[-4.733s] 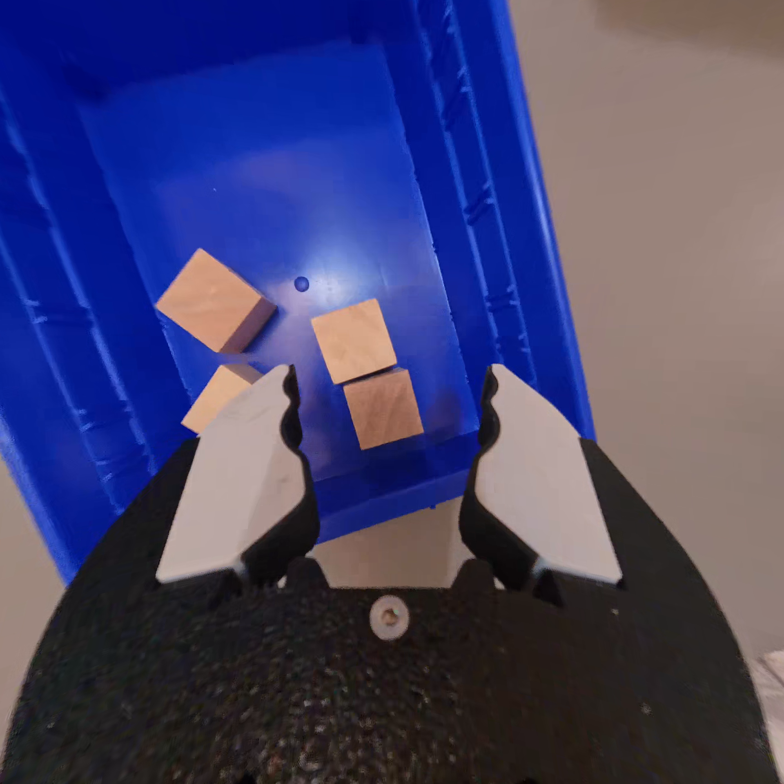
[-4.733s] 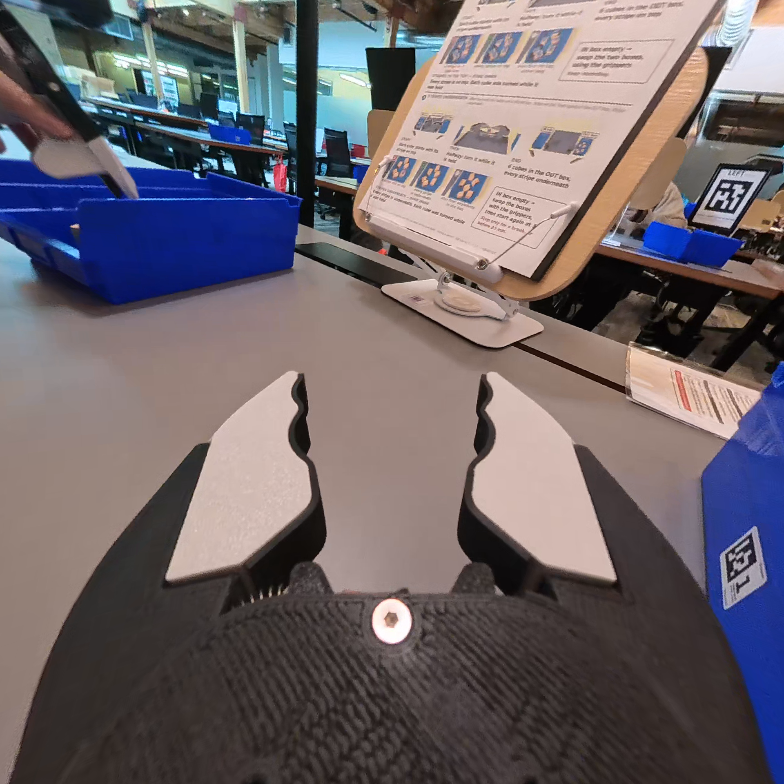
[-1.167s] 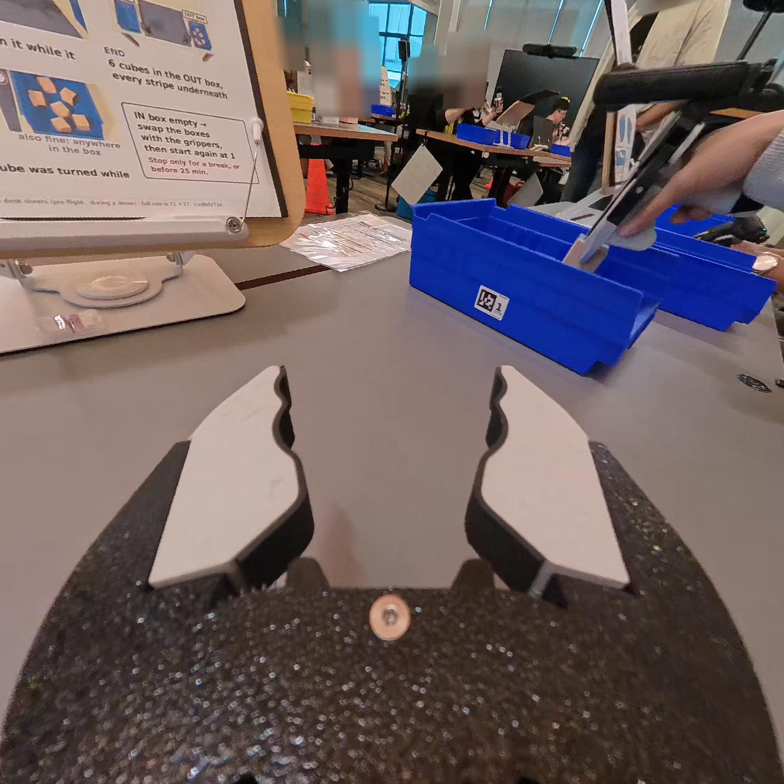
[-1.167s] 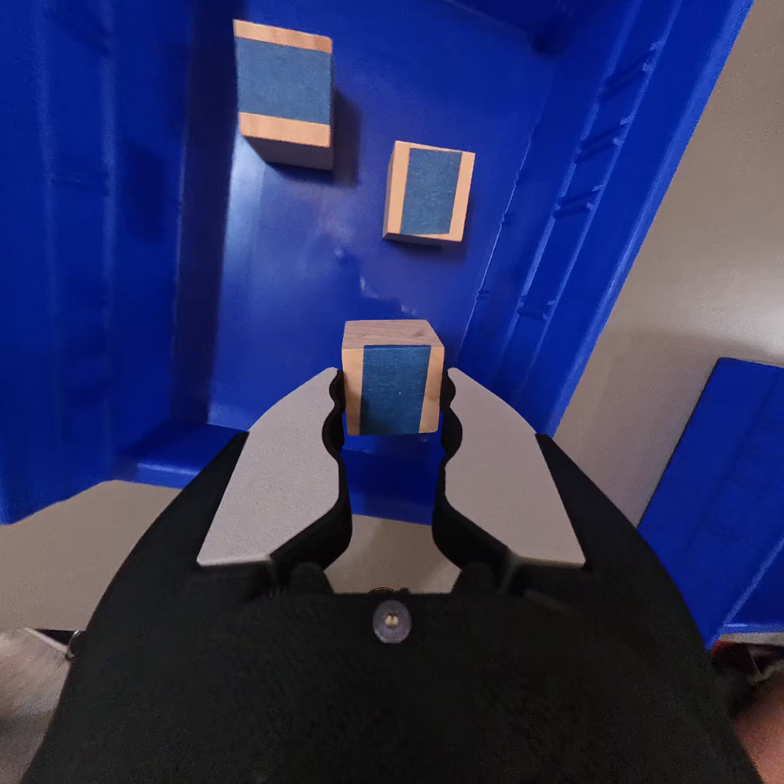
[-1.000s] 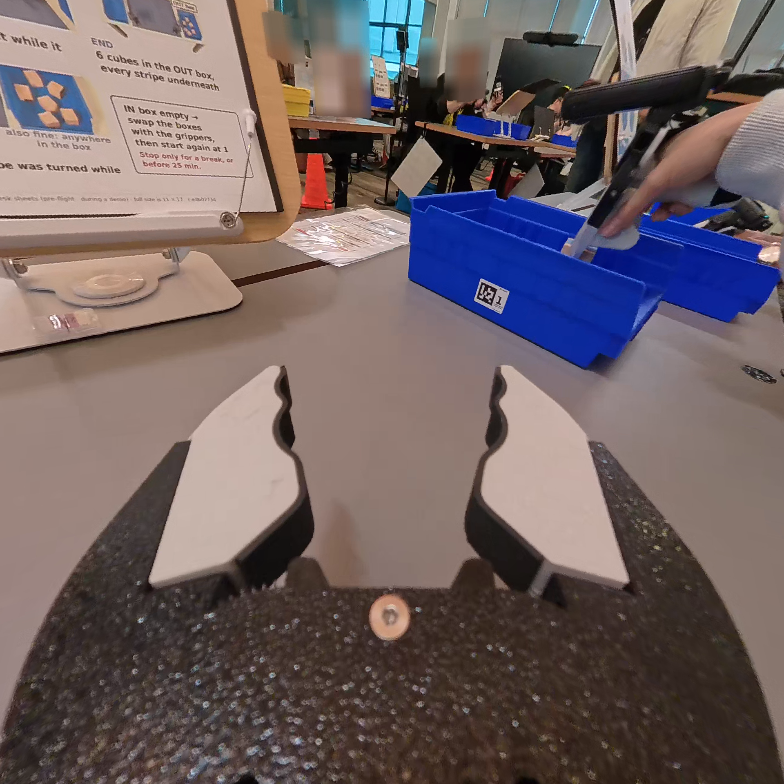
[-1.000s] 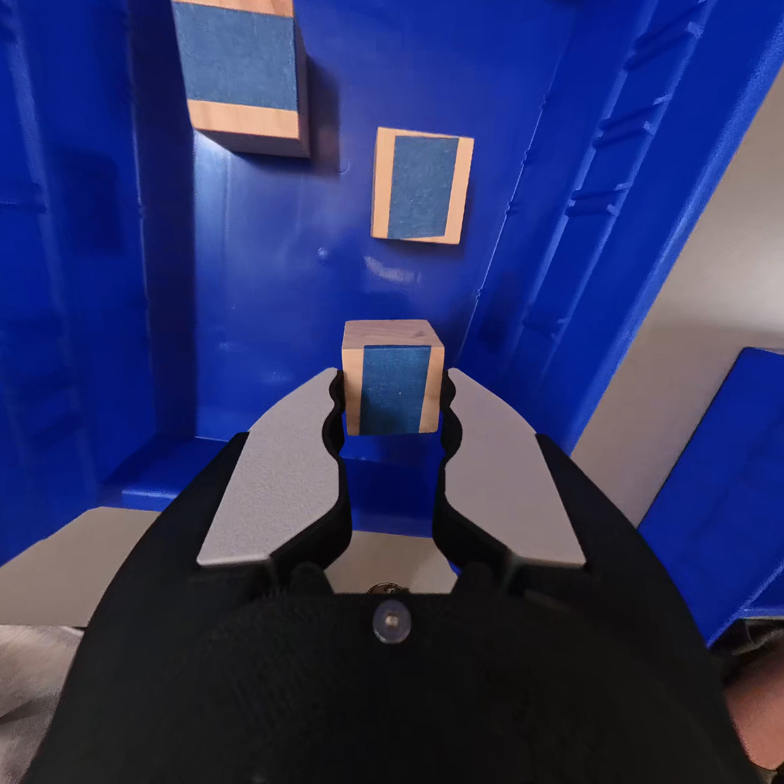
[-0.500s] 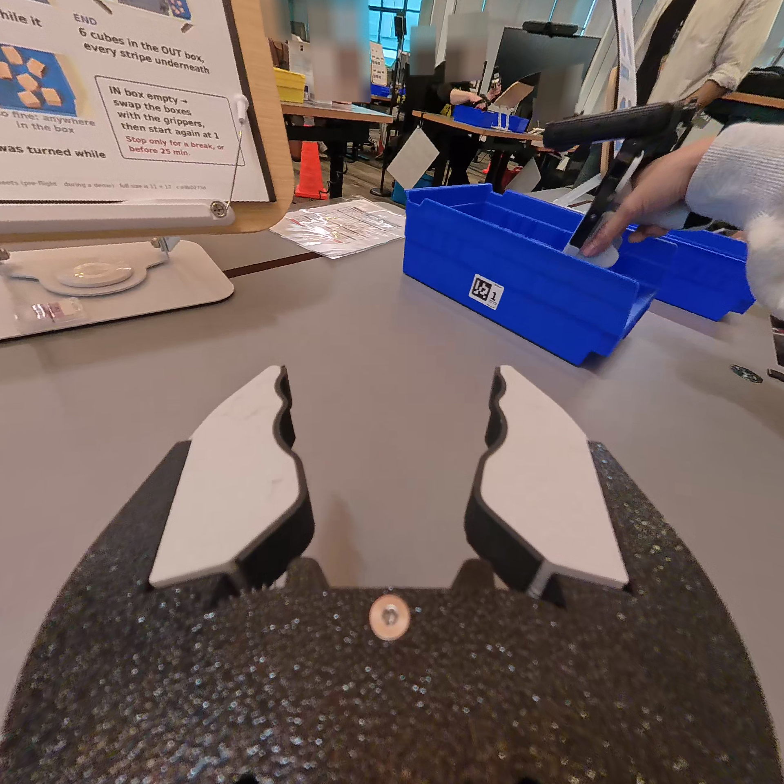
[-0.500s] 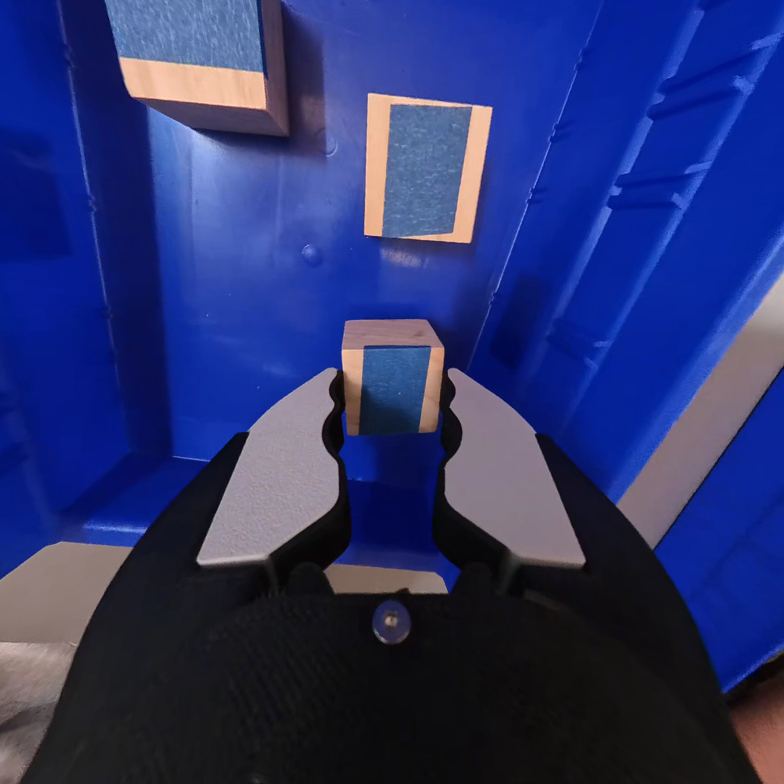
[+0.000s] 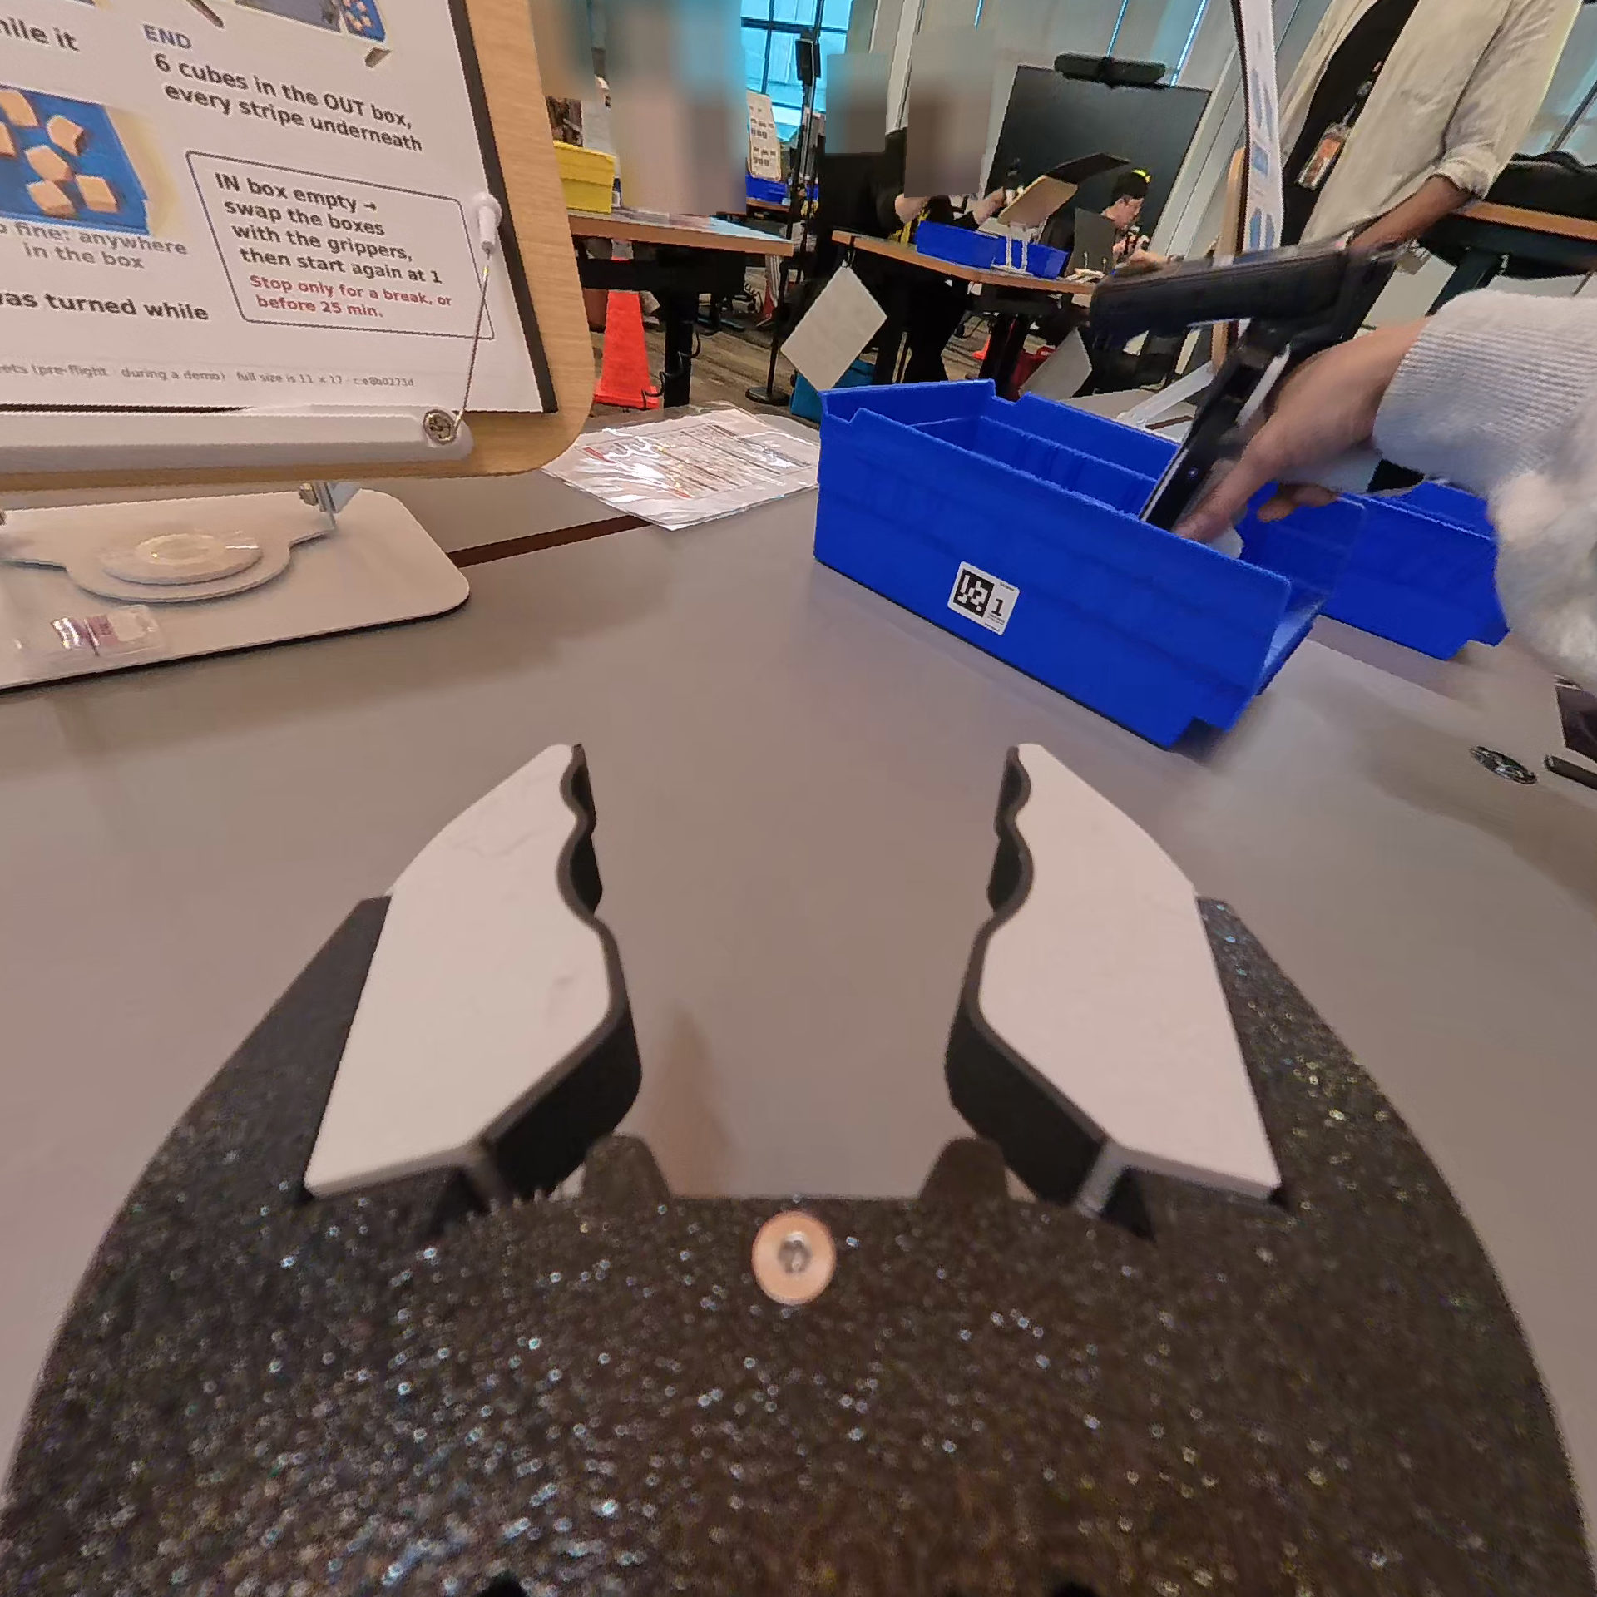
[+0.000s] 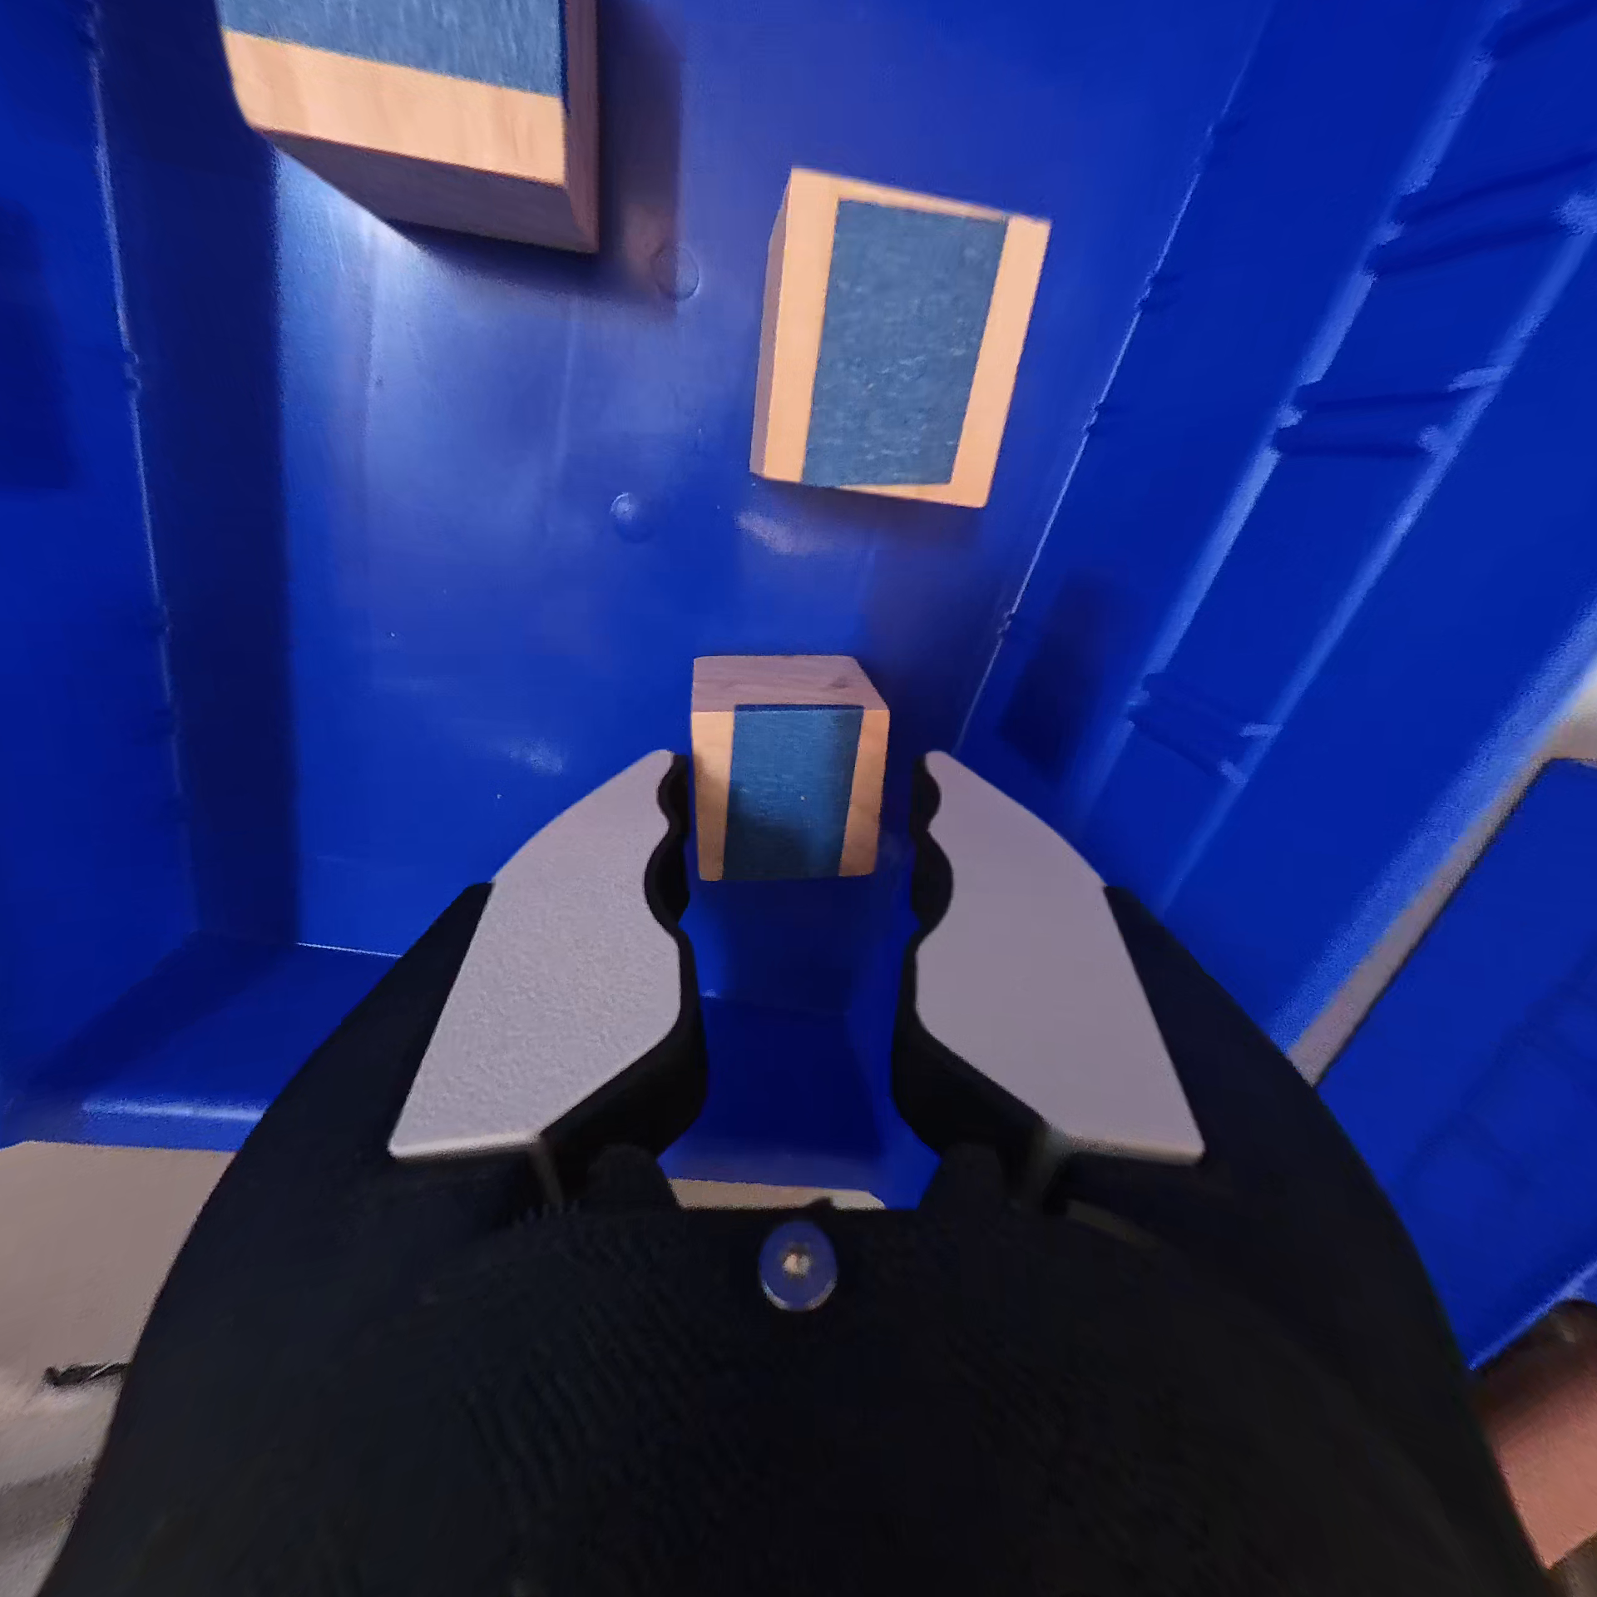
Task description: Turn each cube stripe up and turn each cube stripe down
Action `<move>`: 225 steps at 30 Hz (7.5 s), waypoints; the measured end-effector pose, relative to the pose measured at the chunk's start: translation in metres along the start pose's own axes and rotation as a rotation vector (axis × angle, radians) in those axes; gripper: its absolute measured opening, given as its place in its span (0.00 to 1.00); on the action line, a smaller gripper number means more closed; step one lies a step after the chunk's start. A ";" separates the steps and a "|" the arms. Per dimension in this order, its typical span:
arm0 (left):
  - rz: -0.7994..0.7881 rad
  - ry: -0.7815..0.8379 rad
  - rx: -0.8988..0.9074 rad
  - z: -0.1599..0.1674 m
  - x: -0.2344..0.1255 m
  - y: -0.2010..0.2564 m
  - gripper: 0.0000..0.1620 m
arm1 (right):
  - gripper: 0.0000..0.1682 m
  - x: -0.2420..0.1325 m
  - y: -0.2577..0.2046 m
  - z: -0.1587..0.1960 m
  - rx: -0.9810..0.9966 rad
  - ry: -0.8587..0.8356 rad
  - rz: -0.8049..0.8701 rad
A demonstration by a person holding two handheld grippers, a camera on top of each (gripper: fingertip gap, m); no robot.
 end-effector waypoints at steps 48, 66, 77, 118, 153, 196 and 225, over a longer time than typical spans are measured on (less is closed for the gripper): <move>-0.495 -0.990 -0.604 0.115 -0.208 -0.235 0.45 | 0.45 -0.116 -0.341 -0.009 -0.423 1.461 -0.452; -0.212 -0.444 -0.477 -0.009 -0.205 -0.188 0.28 | 0.46 -0.115 -0.351 -0.004 -0.505 1.463 -0.415; 0.679 -0.087 -0.360 -0.080 -0.164 -0.008 0.28 | 0.46 -0.177 -0.373 0.039 -0.677 1.698 -0.290; 0.192 -0.015 -0.077 -0.010 -0.030 -0.006 0.54 | 0.26 -0.177 -0.222 0.052 -0.463 1.177 0.030; -0.117 -0.031 0.088 0.008 -0.038 -0.042 0.48 | 0.27 -0.008 -0.065 -0.051 -0.240 0.029 -0.009; -0.541 -0.824 0.299 0.029 -0.228 -0.258 0.47 | 0.44 -0.116 -0.355 -0.054 -0.214 1.376 -0.477; -0.521 -1.193 0.275 0.053 -0.207 -0.337 0.29 | 0.46 -0.115 -0.389 -0.043 -0.442 1.387 -0.356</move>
Point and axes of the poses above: each gripper's, where its closed fingertips meet, x out along the fingers, z out of its underside, y = z × x across the jaws, the point moved 1 cm from there along -x, back along the fingers, and after that the axes turned 13 degrees about -y, right-handed, at the moved point
